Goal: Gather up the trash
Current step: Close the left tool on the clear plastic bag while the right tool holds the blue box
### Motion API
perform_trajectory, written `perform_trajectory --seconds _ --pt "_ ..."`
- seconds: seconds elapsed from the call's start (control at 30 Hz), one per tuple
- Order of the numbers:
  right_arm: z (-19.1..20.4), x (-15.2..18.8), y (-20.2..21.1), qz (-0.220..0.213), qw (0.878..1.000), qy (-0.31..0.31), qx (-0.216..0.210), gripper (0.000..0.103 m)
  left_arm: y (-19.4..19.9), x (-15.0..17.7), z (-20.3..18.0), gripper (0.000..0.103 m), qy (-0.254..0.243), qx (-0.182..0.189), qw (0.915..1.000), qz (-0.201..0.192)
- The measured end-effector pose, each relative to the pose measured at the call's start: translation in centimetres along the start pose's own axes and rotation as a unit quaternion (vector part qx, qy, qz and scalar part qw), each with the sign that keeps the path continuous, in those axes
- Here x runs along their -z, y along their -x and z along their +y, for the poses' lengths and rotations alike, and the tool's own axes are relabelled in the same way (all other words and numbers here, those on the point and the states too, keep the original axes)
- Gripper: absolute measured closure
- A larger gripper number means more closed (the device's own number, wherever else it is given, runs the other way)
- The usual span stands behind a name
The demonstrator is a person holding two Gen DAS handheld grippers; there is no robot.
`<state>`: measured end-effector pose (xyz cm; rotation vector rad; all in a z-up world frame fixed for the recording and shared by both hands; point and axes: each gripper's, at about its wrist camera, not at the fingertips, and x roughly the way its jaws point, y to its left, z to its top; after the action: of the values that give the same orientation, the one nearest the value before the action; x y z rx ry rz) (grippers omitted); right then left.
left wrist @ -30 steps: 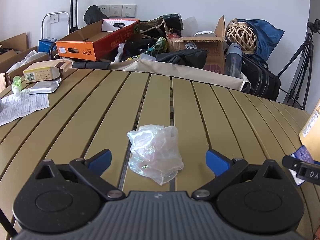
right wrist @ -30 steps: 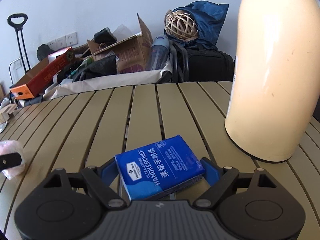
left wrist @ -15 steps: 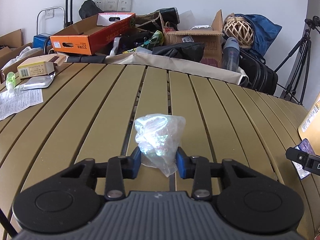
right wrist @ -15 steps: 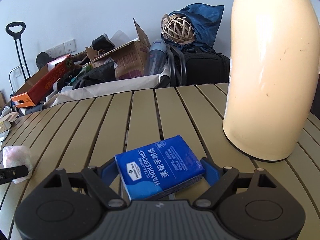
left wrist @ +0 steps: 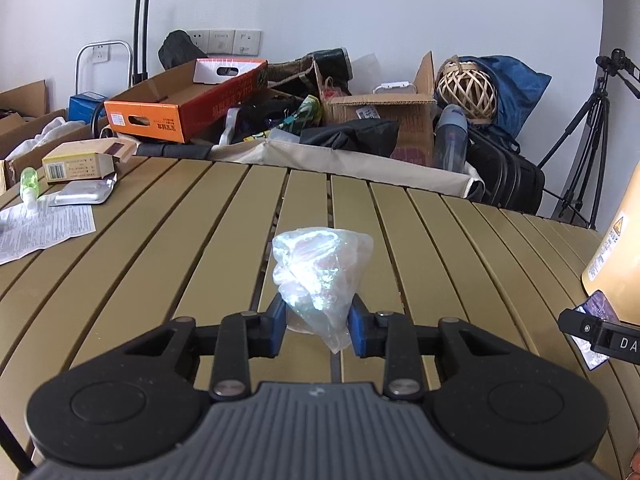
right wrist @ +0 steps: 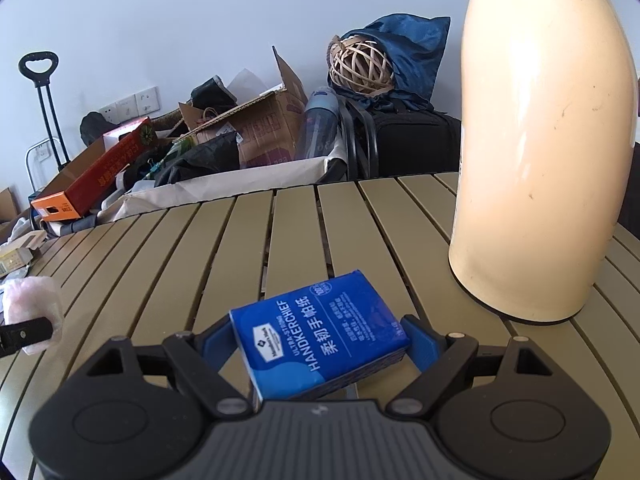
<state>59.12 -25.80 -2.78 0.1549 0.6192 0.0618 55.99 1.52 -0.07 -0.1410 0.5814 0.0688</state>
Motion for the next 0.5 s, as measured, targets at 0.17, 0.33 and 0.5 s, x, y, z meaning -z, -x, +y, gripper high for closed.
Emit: perform_trajectory --seconds 0.17,0.33,0.5 --pt "0.2 0.1 1.1 -0.008 1.0 0.002 -0.004 0.017 0.8 0.2 0.0 0.071 0.002 -0.003 1.0 -0.006" --pt "0.6 0.3 2.3 -0.016 1.0 0.006 -0.011 0.017 2.1 0.4 -0.2 0.071 -0.003 0.0 0.9999 -0.016" --pt "1.2 0.7 3.8 -0.025 1.0 0.011 -0.015 0.017 3.9 0.6 -0.1 0.071 -0.005 0.008 0.9996 -0.028"
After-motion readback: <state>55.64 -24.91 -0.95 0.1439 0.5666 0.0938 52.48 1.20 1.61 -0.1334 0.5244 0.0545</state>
